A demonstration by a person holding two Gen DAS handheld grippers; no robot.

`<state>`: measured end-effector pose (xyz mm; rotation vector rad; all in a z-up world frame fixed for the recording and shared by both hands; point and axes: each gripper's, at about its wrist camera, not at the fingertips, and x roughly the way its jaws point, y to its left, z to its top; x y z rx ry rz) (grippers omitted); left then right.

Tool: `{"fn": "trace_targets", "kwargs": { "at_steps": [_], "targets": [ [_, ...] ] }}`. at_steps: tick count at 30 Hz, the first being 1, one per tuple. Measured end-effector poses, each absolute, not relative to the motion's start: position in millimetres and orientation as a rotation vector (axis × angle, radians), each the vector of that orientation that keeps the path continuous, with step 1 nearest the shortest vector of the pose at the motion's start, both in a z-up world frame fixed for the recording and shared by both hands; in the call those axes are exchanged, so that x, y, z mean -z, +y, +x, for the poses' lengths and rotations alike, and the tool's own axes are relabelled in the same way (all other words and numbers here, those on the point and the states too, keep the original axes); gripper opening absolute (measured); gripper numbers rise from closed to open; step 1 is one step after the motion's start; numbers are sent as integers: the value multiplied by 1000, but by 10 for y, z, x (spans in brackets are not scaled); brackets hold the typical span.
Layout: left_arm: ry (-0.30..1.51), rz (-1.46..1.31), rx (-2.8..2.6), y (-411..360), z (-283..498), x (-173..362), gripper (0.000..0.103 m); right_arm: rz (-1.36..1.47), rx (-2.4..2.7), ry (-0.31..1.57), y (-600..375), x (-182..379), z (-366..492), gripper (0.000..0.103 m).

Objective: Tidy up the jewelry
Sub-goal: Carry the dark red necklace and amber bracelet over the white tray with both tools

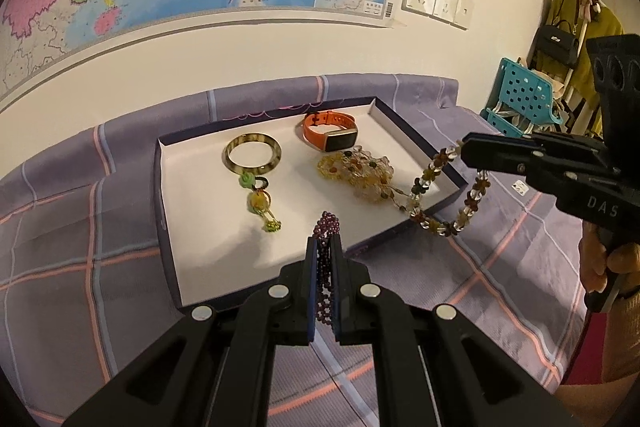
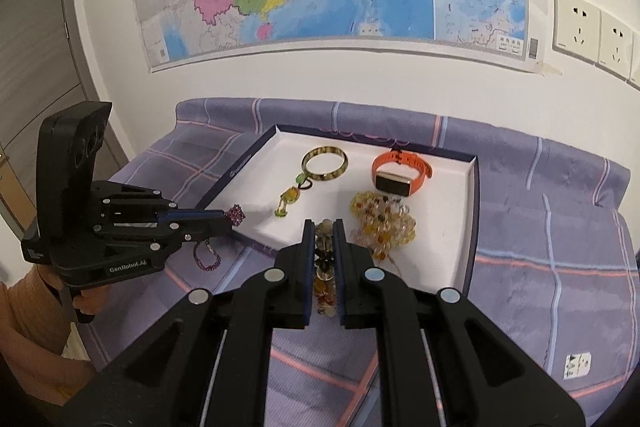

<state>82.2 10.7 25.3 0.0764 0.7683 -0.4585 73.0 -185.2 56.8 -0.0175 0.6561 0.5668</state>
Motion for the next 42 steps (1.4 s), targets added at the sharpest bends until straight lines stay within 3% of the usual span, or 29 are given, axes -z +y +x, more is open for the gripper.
{"fn": "trace_targets", "kwargs": {
  "at_steps": [42],
  "targets": [
    [827,78,392,66,1265,-116,5,52,-558,713,-1780,-367,1292,9]
  ]
}}
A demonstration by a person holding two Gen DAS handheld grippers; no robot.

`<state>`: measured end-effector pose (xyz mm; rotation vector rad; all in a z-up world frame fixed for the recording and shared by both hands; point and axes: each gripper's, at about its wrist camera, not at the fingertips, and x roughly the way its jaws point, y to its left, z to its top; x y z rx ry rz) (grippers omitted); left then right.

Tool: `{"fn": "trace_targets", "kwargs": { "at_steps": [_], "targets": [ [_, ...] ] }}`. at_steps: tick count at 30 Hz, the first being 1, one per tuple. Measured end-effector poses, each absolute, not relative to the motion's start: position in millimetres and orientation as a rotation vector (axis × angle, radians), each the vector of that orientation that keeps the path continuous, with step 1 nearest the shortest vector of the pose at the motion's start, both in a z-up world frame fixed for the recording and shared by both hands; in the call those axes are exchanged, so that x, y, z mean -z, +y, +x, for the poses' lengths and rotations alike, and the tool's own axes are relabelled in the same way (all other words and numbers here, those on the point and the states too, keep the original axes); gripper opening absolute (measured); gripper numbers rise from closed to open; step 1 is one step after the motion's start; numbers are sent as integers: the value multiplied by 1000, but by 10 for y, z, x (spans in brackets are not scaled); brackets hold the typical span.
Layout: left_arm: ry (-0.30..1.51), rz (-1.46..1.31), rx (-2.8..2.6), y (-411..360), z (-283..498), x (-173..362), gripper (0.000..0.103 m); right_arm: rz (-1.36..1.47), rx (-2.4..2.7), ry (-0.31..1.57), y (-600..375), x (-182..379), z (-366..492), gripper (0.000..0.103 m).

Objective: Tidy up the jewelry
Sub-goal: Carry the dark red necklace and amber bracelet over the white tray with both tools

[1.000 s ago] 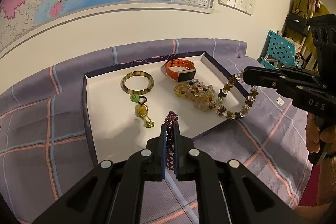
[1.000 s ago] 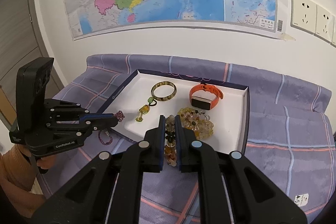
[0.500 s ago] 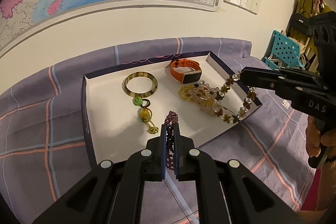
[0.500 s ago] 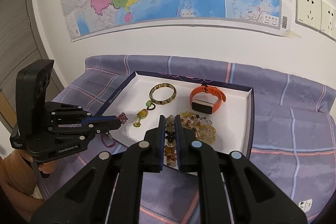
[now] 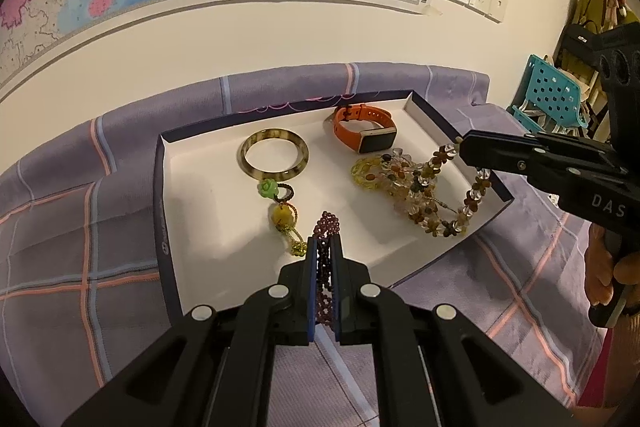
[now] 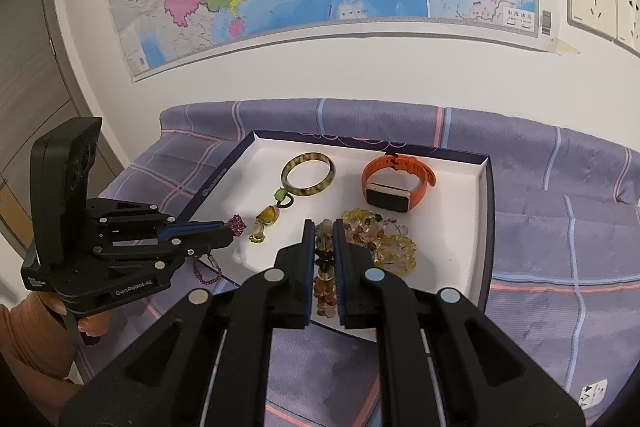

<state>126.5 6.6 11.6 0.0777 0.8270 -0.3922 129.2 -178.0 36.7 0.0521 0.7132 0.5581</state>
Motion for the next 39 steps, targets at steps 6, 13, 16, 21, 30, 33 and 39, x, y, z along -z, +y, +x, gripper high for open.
{"fn": "trace_targets", "kwargs": {
  "at_steps": [6,13,16,21,30,33,39],
  "targets": [
    [834,80,385,53,1300,-89,5,63,-557,722,-1786,-334,1323,9],
    [841,83,379,48,1310,-65,5,67,-558,724,-1797,-330,1334,9],
    [843,83,375,54,1316,-62,5,70,-555,725,-1805,-324,1338,9],
    [853,87,366,44,1351,-23,5,66,-549,732,-1795,-301,1352,9],
    [874,90,353,52,1428,48,5,83,-529,761,-1845,-203,1471,9],
    [877,90,351,49,1443,58,5,88,-519,773,-1862,-153,1515,9],
    [877,94,348,43,1450,56,5,94,-507,787,-1888,-98,1552,9]
  ]
}}
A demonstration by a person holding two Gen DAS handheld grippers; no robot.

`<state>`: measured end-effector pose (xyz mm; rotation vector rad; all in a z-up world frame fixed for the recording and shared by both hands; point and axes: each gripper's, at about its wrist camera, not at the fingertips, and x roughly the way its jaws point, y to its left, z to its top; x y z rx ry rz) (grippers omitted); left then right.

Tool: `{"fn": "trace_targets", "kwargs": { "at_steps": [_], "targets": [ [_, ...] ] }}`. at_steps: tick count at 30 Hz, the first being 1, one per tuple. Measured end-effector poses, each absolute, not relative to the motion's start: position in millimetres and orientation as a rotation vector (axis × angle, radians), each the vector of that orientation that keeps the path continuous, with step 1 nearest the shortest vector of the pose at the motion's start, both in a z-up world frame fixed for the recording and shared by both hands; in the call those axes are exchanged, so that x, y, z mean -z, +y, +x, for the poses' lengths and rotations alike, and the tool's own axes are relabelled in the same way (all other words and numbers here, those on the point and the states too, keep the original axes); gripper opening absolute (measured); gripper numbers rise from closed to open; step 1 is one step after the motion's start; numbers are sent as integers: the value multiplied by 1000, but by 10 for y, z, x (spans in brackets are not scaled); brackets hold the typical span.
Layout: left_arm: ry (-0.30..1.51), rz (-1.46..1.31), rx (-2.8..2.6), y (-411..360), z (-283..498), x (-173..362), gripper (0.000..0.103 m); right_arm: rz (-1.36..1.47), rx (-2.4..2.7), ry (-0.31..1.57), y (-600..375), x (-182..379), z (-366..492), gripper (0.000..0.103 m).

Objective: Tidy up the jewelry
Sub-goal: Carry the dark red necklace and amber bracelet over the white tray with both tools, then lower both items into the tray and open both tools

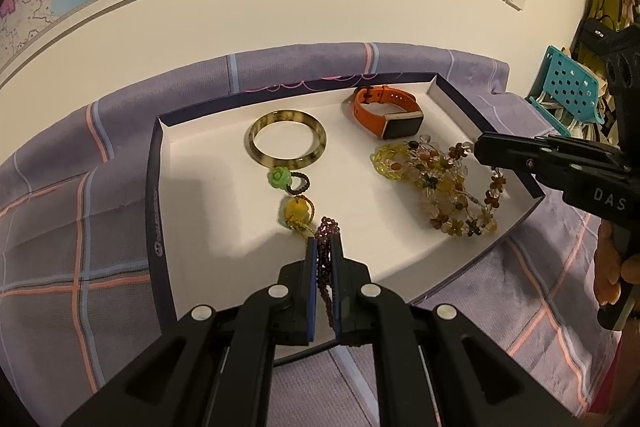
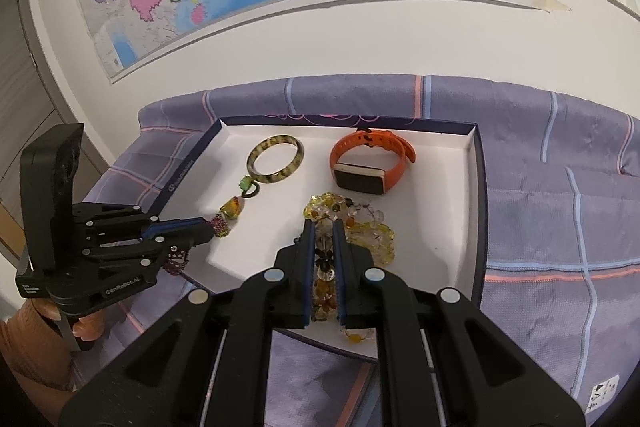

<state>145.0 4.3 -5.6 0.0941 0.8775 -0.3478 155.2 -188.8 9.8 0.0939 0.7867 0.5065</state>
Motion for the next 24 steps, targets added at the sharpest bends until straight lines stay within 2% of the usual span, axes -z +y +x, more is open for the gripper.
{"fn": "trace_targets", "kwargs": {
  "at_steps": [24],
  "targets": [
    [894,86,325,77,1493,122,10,112,-473,825,-1934,94,1683,10]
  ]
}}
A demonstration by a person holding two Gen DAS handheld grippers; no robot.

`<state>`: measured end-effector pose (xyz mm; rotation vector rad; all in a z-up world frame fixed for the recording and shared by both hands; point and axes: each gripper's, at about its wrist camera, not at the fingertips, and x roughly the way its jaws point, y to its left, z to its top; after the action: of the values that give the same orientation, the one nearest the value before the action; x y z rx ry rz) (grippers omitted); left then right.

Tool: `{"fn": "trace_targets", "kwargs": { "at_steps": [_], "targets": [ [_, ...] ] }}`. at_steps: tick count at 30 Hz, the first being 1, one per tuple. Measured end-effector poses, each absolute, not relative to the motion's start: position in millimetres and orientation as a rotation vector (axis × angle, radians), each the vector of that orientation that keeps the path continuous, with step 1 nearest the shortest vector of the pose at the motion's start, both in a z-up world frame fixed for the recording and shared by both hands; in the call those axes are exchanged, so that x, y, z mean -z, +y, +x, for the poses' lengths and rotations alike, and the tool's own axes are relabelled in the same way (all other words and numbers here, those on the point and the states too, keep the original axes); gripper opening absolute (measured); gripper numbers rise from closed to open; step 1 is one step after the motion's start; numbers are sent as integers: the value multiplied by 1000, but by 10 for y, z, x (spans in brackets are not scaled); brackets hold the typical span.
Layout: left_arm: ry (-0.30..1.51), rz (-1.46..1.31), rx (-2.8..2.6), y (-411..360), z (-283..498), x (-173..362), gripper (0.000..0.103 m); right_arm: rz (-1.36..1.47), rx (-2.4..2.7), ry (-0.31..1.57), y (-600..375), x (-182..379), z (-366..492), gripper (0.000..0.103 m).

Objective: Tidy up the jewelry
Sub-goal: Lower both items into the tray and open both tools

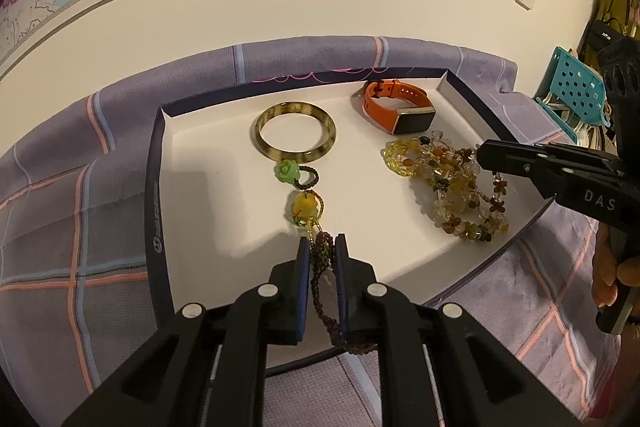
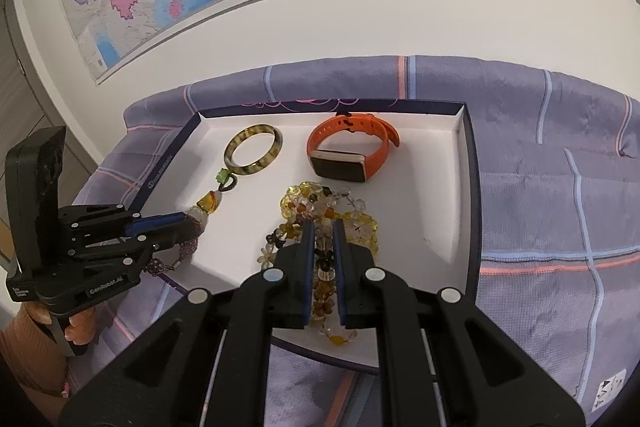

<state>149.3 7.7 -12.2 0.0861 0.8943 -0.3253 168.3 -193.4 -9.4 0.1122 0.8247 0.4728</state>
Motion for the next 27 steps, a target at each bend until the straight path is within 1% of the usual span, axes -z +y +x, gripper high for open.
{"fn": "trace_targets", "kwargs": {
  "at_steps": [4,6,8,10,11,14,15,18,20,21,22,24,26,27],
  "targets": [
    [891,90,320,62,1499,122,11,119,-468,834,-1942,133,1714,10],
    [890,90,319,62,1498,125,14,122,-467,836,-1945,148,1720,11],
    [889,90,314,59,1499,128,20,120,-467,838,-1943,156,1720,12],
    [888,85,309,67,1499,126,22,118,-467,841,-1937,167,1719,13],
    [889,81,308,75,1501,125,27,117,-466,842,-1939,171,1718,14],
    [887,81,300,86,1494,126,36,117,-461,845,-1937,188,1722,17],
    [885,82,299,87,1490,123,37,118,-457,845,-1935,195,1720,19],
    [878,80,293,93,1478,112,47,118,-451,844,-1939,204,1717,21],
    [872,86,280,92,1466,106,58,116,-442,844,-1943,213,1710,24],
    [869,89,274,92,1454,102,61,114,-439,844,-1944,216,1706,25],
    [866,90,271,90,1441,97,65,113,-436,844,-1944,218,1700,30],
    [856,95,262,82,1416,78,66,112,-432,840,-1945,224,1683,36],
    [847,97,258,78,1396,57,75,110,-428,836,-1948,221,1664,37],
    [841,98,256,76,1380,45,75,112,-428,832,-1953,216,1650,38]
  ]
}}
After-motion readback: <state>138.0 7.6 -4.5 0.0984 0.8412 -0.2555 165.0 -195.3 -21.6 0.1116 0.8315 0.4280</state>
